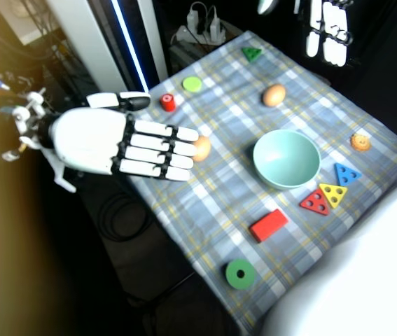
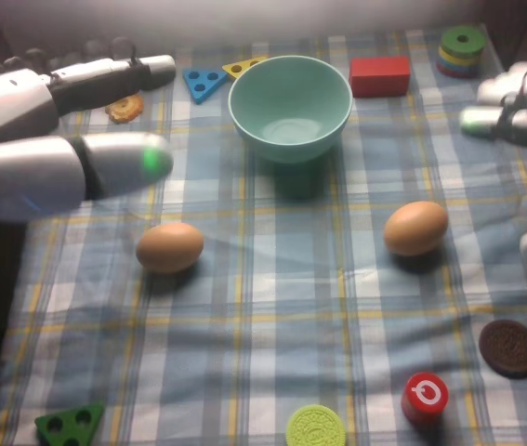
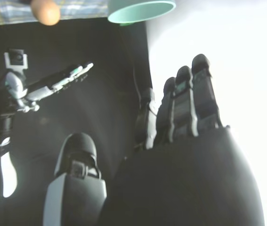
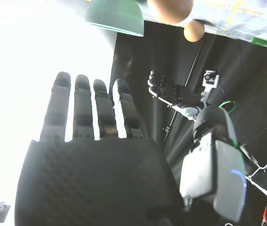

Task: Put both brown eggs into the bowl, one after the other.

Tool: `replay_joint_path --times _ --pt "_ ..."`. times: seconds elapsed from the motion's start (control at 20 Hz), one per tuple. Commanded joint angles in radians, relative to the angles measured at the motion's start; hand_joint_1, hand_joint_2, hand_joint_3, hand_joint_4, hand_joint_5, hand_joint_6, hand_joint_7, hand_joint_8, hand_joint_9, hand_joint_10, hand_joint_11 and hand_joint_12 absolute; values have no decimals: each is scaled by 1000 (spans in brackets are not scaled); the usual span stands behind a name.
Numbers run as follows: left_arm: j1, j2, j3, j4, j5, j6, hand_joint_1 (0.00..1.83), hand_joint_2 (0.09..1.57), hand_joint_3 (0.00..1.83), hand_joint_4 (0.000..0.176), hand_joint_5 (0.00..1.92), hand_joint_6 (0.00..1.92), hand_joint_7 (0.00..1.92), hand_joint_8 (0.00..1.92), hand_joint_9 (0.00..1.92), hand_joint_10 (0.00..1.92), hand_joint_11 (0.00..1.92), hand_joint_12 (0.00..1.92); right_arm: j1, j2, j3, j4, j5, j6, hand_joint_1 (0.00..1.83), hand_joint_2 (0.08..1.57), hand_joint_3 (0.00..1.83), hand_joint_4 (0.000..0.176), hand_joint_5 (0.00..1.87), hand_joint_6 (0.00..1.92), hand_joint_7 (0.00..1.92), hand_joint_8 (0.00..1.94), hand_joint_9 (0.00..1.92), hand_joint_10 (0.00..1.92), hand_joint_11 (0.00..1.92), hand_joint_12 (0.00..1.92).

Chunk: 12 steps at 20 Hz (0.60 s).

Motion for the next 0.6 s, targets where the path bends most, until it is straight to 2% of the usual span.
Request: replay_joint_path --times 0.0,0.1,0.15,0.25,0.3,0.35,0.45,0.5,0.55 --pt "-5 2 4 -2 -99 -5 754 1024 2 144 457 0 549 0 656 53 360 989 14 6 4 28 107 3 853 1339 3 0 543 2 585 3 572 17 252 867" --pt "-8 -1 13 -2 -74 -5 821 980 0 145 463 3 550 2 667 45 368 991 14 6 4 23 107 6 854 1345 2 0 548 1 593 3 574 10 232 860" --pt "-14 -7 21 -2 -57 -2 868 939 0 139 470 1 574 3 682 33 378 970 15 6 3 22 108 7 868 1343 1 0 551 2 598 4 582 10 258 872" --pt "-40 -33 32 -52 4 113 901 921 0 164 419 0 546 0 662 12 339 993 15 10 3 21 113 13 916 1342 0 0 550 1 597 2 582 7 253 866" --pt "-50 -44 35 -84 25 181 857 934 0 174 374 0 503 0 630 2 293 1040 15 13 1 19 121 17 915 1342 0 0 546 0 594 0 571 1 224 852" --pt "-59 -59 42 -117 46 244 835 922 0 176 395 11 504 4 624 0 277 1048 15 18 -4 17 135 18 807 1357 6 0 526 1 560 2 534 3 187 837" --pt "-65 -90 67 -160 82 294 825 899 0 168 418 2 495 1 605 0 219 1087 15 29 -12 13 161 18 726 1365 8 0 546 8 540 0 515 0 148 822" --pt "-65 -106 81 -191 100 329 823 884 0 174 429 1 497 0 594 1 183 1144 16 32 -15 6 168 18 710 1373 9 0 564 12 544 2 516 1 145 821" --pt "-65 -120 88 -230 112 391 840 866 0 171 461 12 525 10 620 13 224 1176 18 33 -17 0 169 18 706 1364 2 0 581 6 566 2 538 3 149 857"
